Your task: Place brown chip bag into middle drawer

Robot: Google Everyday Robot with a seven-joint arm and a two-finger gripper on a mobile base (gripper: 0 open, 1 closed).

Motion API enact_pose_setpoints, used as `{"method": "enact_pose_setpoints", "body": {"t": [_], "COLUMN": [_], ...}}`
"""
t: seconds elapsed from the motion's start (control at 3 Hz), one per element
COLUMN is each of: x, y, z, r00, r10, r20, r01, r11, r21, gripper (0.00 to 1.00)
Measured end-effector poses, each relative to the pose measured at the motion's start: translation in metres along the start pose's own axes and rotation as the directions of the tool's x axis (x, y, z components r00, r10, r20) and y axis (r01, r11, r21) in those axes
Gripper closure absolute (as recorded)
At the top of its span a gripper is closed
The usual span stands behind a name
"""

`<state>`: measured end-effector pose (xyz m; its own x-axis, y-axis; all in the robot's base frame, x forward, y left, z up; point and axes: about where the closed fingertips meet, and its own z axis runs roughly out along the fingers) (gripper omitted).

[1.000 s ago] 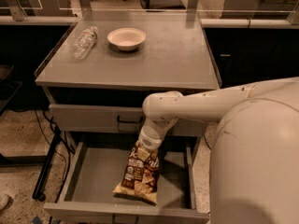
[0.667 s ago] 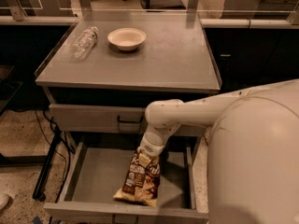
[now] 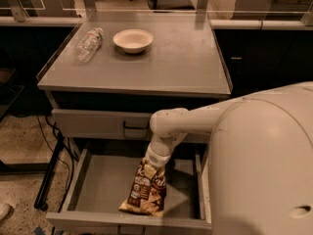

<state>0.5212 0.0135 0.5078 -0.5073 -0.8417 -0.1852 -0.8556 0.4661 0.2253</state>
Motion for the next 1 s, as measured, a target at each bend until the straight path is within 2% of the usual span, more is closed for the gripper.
{"method": "enact_pose_setpoints", "body": {"t": [0.67,1.0], "x": [-0.003,-0.003], "y": [-0.006,-0.006], "z": [0.029,0.031], "r00": [0.999,0.999], "r10": [0.041,0.043], "r20": [-0.013,-0.014], "r01": [-0.041,-0.044], "r11": [0.9985,0.9982], "r21": [-0.037,-0.04], "gripper": [1.0,0.87]}}
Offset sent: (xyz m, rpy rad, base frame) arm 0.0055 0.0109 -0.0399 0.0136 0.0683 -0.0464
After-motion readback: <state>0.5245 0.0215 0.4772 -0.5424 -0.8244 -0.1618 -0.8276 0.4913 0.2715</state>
